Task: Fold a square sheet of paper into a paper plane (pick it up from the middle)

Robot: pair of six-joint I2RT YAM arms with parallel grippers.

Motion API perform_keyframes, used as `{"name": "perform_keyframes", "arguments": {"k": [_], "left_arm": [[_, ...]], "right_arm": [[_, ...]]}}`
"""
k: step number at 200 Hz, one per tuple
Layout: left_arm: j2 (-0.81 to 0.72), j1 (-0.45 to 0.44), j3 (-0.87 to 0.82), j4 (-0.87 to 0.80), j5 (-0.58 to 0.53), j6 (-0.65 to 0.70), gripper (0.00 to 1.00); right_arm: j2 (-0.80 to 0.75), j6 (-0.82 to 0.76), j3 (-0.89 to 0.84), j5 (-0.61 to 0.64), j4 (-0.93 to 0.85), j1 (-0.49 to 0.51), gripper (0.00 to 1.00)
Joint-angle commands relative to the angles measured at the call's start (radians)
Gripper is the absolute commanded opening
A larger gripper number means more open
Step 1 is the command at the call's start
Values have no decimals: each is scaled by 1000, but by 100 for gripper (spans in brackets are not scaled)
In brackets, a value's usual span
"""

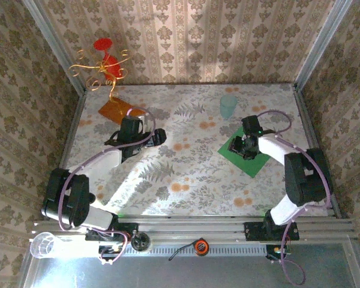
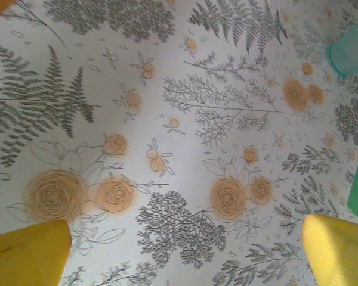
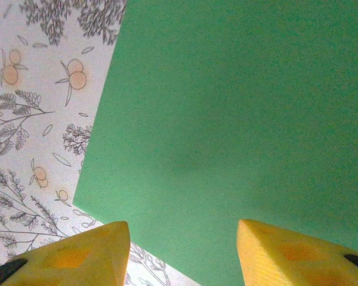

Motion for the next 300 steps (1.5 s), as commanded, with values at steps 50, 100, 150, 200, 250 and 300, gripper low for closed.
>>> {"name": "perform_keyframes", "arguments": {"k": [50, 100, 150, 200, 250, 300], "left_arm": [[87, -16, 69, -27, 35, -50, 100], [109, -14, 98, -65, -12, -68, 100], [102, -15, 99, -72, -4, -92, 100], [95, -43, 110, -115, 37, -110, 100], [119, -125, 145, -181, 24, -101, 100], [201, -194, 216, -252, 24, -100, 100]], "right_arm": [[186, 74, 72, -110, 38, 176, 52], [273, 78, 130, -263, 163, 380, 49], [155, 97, 125, -333, 295, 421, 48], [-21, 92, 5, -133, 284, 320, 53], [4, 70, -32, -89, 203, 260, 52], [107, 107, 3, -76, 166, 267, 53]]}}
